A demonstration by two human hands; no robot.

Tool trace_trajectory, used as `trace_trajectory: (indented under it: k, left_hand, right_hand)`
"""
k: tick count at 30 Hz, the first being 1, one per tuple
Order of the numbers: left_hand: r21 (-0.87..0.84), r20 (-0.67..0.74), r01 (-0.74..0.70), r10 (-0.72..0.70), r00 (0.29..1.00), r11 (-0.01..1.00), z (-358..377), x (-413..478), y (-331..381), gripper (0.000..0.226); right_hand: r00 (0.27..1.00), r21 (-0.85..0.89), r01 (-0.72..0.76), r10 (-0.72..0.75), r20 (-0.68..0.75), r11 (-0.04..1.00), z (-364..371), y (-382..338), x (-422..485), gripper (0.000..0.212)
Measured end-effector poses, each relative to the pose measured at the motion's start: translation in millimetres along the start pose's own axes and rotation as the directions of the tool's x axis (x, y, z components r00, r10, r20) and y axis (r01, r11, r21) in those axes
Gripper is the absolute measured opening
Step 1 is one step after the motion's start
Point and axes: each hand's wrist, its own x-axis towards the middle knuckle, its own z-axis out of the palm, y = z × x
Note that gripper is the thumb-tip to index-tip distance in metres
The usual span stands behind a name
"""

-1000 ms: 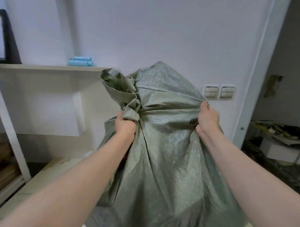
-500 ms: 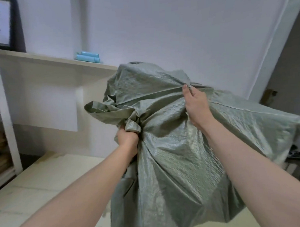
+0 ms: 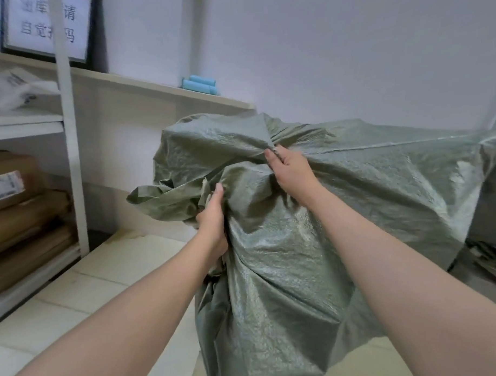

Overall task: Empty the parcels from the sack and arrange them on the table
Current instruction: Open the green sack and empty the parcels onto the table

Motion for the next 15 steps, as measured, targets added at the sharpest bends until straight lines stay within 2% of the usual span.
trace_trajectory:
  k: [2,4,6,8,10,12,13,15]
  left_hand:
    - [0.069,-0.041,0.008,-0.005,0.999,0.998,-3,-41,17,0.136]
    - [0.221,-0.127,-0.034,0.064,0.990,0.975,-10,-60,23,0.145]
    - [0.393,-0.245,0.022,0.081,0.966,0.919,-22,-59,18,0.157]
    - [0.453,-0.372,0.117,0.068,0.926,0.884,-36,-45,14,0.154]
    - [0.454,-0.427,0.184,0.032,0.904,0.872,-50,-33,14,0.134]
    - [0.396,-0.440,0.173,0.021,0.898,0.902,-66,-27,16,0.120]
    - [0.379,-0.431,0.153,0.027,0.902,0.913,-76,-23,16,0.117]
    - [0.400,-0.383,0.093,0.074,0.921,0.912,-93,-11,15,0.111]
  right_hand:
    - [0.999,-0.089,0.000,0.003,0.037,0.996,19,-11,3,0.043]
    - [0.997,-0.107,0.018,-0.010,0.073,0.994,40,-21,6,0.044]
    - [0.989,-0.120,0.037,-0.019,0.149,0.992,58,-33,5,0.042]
    - [0.965,-0.132,0.114,-0.079,0.250,0.985,75,-43,3,0.033]
    - [0.939,-0.179,0.243,-0.185,0.290,0.953,86,-47,2,0.030]
    - [0.941,-0.294,0.329,-0.287,0.179,0.897,91,-41,8,0.031]
    - [0.948,-0.376,0.316,-0.303,0.095,0.871,89,-37,13,0.037]
    - [0.978,-0.552,0.169,-0.210,-0.011,0.817,82,-27,20,0.045]
